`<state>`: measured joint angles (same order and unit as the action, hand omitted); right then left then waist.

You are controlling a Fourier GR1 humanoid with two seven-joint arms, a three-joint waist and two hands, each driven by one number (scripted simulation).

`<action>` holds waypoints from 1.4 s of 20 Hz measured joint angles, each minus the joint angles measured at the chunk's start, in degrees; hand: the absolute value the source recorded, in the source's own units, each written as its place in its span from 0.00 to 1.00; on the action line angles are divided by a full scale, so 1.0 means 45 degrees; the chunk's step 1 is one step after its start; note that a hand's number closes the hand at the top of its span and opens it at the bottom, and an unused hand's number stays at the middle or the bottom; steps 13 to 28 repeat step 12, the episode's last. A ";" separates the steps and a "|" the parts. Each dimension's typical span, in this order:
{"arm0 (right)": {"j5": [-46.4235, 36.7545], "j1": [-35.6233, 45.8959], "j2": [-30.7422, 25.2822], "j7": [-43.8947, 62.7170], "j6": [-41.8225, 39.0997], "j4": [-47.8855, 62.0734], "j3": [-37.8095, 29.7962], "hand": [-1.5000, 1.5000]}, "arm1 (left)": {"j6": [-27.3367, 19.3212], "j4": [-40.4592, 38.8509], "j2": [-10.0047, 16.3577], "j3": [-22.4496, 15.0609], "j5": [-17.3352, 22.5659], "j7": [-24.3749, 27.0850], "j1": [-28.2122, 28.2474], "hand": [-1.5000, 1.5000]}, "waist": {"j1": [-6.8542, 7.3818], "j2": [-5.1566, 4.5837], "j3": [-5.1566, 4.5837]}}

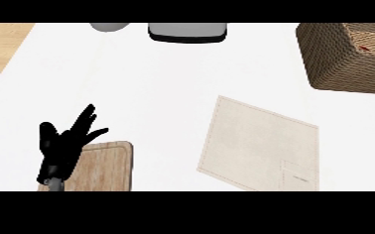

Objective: Pick the pear from the placemat and place it in the basket

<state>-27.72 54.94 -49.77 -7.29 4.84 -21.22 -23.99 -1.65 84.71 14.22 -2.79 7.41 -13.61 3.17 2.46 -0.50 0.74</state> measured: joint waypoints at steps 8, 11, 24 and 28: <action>0.0973 0.0216 -0.1002 -0.0309 0.0036 0.1009 -0.1286 0.00 | -0.0038 0.0165 -0.0100 0.0005 -0.0037 0.0015 0.0213 0.50 | -0.0051 0.0038 0.0000; 0.1198 0.0100 -0.1530 -0.0298 0.0118 0.1310 -0.1643 0.00 | -0.0025 0.0141 -0.0113 0.0028 -0.0081 0.0191 0.0258 0.50 | -0.0071 0.0033 0.0001; 0.1299 -0.0078 -0.1815 -0.0413 -0.0061 0.1408 -0.1774 0.00 | -0.0078 0.0240 -0.0159 -0.0002 -0.0116 0.0228 0.0382 0.50 | -0.0106 0.0047 0.0005; 0.1299 -0.0078 -0.1815 -0.0413 -0.0061 0.1408 -0.1774 0.00 | -0.0078 0.0240 -0.0159 -0.0002 -0.0116 0.0228 0.0382 0.50 | -0.0106 0.0047 0.0005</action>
